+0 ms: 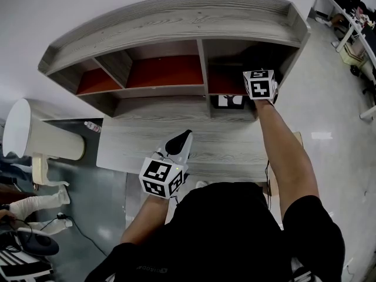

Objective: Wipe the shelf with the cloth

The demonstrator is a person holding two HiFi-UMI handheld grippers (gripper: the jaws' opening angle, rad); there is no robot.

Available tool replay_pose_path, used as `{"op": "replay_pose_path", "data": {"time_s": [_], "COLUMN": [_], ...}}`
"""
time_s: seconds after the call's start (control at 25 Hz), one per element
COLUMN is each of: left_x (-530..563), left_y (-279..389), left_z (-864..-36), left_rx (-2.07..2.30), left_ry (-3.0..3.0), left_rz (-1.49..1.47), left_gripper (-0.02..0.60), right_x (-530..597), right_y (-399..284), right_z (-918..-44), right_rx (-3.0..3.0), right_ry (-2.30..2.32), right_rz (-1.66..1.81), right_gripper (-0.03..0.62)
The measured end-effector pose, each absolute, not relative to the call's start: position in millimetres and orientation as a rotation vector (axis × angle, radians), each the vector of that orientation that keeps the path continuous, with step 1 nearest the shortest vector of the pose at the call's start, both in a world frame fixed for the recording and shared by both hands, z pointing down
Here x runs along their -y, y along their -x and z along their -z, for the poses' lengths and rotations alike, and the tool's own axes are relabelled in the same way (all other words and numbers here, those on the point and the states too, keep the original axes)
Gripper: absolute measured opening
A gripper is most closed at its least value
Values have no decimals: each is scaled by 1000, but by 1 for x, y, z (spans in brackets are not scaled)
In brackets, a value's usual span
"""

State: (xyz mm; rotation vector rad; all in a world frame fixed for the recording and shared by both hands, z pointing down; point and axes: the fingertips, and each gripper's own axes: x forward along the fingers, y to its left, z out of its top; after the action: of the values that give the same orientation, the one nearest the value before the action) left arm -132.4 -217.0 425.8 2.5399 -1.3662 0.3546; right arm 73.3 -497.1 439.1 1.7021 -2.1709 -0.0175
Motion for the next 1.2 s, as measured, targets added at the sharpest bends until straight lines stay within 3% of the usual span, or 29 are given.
{"op": "replay_pose_path", "data": {"time_s": [0.48,0.84,1.2], "left_x": [213,210,209], "left_y": [138,139,138], "left_z": [-428,-426,-425], "left_rx": [1371,1379,1382], "left_ry": [-2534,-2535,-2538], "left_rz": [-355,-359,-355], "left_gripper": [9,9,9], "right_x": [488,454,427], "right_y": [-66,-12,48], "right_z": [-431,-365,-293], "right_rx": [2278,2543,2599], "right_ry": [-1699,-1587,-1420], "right_rz": [-53,-75,231], "right_gripper": [101,103,103]}}
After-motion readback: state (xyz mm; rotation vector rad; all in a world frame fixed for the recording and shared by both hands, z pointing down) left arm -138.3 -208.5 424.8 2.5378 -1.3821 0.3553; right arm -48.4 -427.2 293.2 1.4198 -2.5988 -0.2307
